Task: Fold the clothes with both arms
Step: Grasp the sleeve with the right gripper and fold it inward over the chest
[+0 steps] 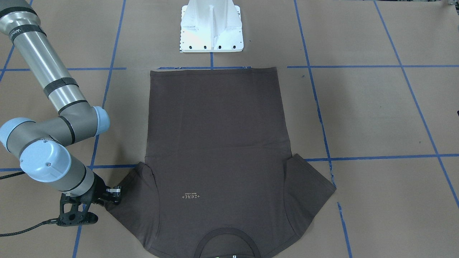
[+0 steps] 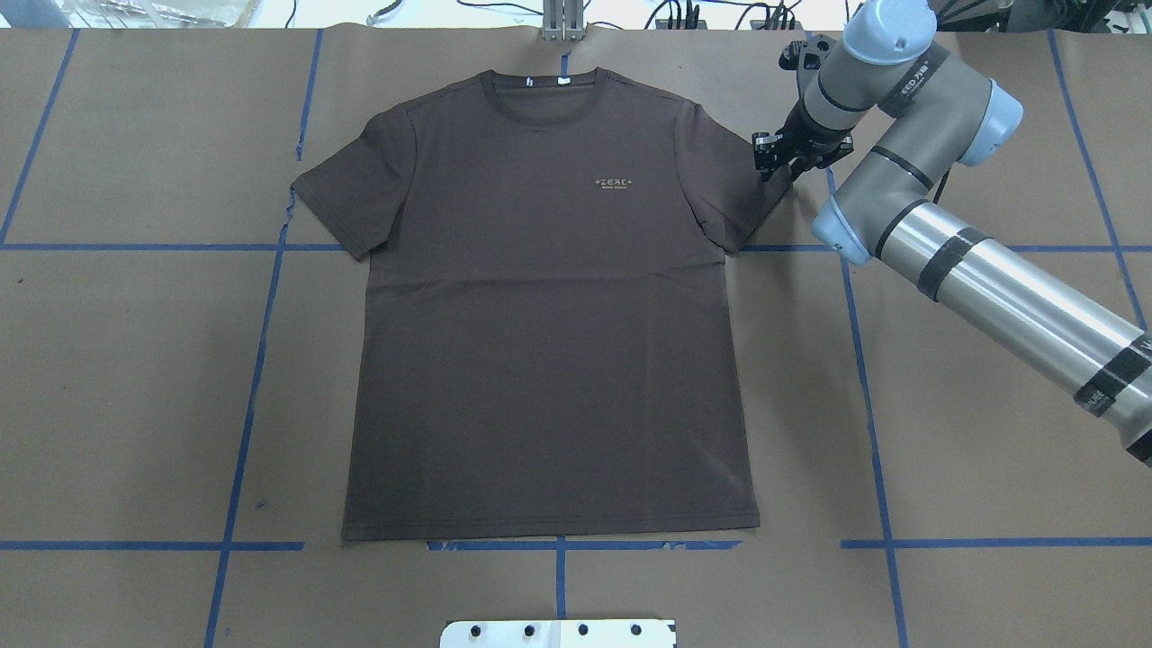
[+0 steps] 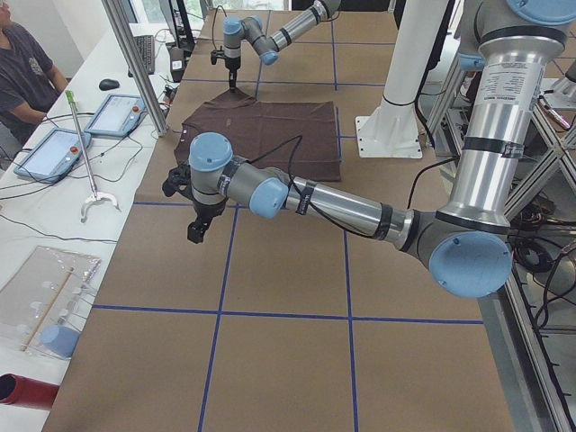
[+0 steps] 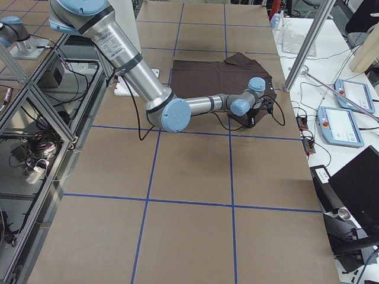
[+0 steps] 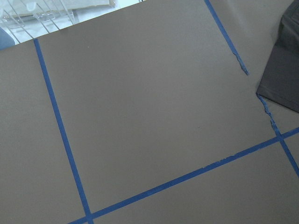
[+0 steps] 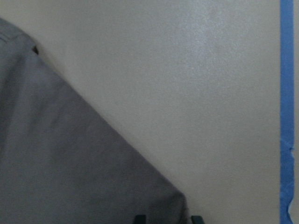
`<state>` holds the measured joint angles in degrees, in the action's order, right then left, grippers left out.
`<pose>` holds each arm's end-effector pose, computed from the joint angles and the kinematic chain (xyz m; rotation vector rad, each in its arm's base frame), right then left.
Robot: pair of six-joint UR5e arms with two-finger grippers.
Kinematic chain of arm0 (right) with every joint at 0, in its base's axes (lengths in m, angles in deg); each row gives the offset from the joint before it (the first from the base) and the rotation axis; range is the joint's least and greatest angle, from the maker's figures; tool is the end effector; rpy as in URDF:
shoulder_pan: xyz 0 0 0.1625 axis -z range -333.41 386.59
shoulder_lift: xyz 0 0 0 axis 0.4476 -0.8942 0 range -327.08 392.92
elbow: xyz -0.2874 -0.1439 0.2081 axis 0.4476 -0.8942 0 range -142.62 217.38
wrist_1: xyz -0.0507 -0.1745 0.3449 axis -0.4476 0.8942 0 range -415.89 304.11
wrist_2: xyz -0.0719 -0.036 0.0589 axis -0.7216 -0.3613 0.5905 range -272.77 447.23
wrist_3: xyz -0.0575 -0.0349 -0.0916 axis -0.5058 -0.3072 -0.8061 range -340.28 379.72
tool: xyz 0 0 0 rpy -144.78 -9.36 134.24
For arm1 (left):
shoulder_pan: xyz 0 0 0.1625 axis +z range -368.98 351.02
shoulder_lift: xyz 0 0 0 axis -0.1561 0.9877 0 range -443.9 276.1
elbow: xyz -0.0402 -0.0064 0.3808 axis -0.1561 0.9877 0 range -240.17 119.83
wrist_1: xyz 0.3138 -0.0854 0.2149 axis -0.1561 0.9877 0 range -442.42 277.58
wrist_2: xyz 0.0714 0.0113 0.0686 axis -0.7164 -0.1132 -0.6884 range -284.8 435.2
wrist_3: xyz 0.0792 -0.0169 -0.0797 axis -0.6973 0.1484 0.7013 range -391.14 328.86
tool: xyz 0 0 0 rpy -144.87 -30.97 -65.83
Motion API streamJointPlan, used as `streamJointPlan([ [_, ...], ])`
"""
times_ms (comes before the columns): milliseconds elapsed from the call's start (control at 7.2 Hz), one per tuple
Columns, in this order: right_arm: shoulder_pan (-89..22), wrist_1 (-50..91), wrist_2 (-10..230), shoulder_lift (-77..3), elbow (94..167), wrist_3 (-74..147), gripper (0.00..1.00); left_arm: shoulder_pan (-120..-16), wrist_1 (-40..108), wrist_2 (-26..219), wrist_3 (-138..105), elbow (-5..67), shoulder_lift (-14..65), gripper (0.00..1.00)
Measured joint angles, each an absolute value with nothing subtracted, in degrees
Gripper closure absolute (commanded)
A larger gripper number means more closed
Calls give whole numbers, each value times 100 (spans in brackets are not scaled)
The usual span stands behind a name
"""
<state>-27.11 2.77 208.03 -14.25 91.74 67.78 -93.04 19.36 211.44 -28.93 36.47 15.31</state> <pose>-0.3908 -0.6591 0.4118 0.1387 -0.8222 0.0127 0.0047 -0.5407 0.4638 0.3988 0.8224 0.2549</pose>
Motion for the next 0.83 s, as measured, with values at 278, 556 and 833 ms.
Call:
streamJointPlan([
  [278, -2727, 279, 20808, -1376, 9225, 6706, 100, -9308, 1936, 21143, -2875, 3647, 1532, 0],
  [556, -2727, 270, 20805, -1283, 9384, 6690, 100, -9309, 1936, 21143, -2869, 3650, 1539, 0],
  [833, -2616, 284, 20727, -881, 9493, 6729, 100, -9312, 1936, 21143, -2868, 3648, 1554, 0],
])
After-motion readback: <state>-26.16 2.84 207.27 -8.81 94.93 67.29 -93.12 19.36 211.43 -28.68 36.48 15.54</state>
